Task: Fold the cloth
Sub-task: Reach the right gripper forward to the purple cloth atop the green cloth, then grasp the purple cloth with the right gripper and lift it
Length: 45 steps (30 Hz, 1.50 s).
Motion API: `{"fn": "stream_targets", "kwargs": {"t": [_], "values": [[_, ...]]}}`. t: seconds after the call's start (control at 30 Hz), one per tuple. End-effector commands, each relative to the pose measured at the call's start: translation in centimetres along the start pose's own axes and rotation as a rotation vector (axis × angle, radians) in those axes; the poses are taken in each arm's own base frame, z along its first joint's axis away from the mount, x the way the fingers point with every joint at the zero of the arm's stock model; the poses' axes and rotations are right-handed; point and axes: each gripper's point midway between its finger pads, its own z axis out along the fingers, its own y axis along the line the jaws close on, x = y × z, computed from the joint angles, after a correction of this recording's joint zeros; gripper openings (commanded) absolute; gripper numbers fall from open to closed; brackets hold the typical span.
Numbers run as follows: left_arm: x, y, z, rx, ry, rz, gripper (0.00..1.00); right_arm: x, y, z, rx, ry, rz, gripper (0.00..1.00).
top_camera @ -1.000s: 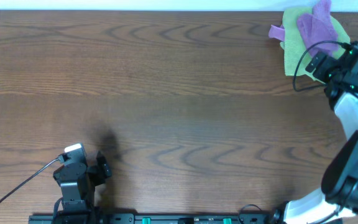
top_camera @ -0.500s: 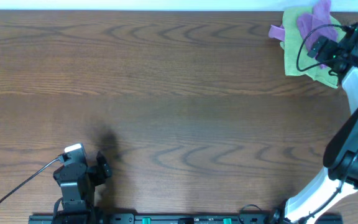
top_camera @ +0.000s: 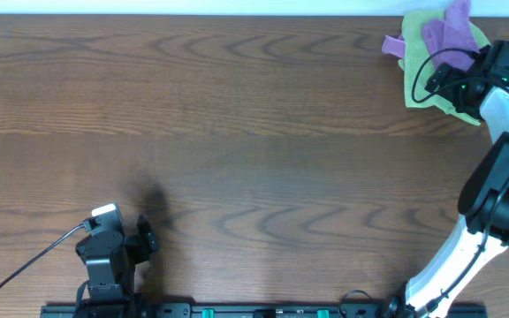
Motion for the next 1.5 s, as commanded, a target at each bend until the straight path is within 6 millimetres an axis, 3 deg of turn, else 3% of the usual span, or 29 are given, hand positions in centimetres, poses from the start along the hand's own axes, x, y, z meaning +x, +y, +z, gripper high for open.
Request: {"fn": "stream_targets", "kwargs": {"t": [0.0,0.17,0.5,0.83,0.97,1.23,1.47], "values": [[0.2,0.3,0.1,-0.013,0.002,-0.009,0.95,-0.9,-0.3,-0.7,-0.009,-0.015,0.028,0.99],[0.2,0.3,0.1,-0.013,0.002,-0.009,0.95,-1.0,-0.3,-0.7,-0.021,-0.016,0.053,0.99],[0.2,0.3,0.1,-0.013,0.002,-0.009,0.95,-3.8,1.9,-0.9,-0.056,-0.137,-0.052,0.98],[0.2,0.2,0.1,-0.009,0.003,-0.009,0.95,-7.6,1.0,-2.3,0.018,-0.238,-0.056,0.99],[0.3,-0.1,0.1,0.005,0.006,-0.009,0.95,-7.4,0.0,-1.2,0.035,-0.214,-0.044,0.98],[0.3,-0.1,0.1,0.005,0.006,-0.009,0.95,-4.2,-1.2,3.0,0.048,-0.059,-0.018,0.96],[0.3,-0.1,0.1,0.005,0.006,-0.009,0.95,-4.8,-0.3,3.1,0.028,-0.081,-0.026,0.87]]}}
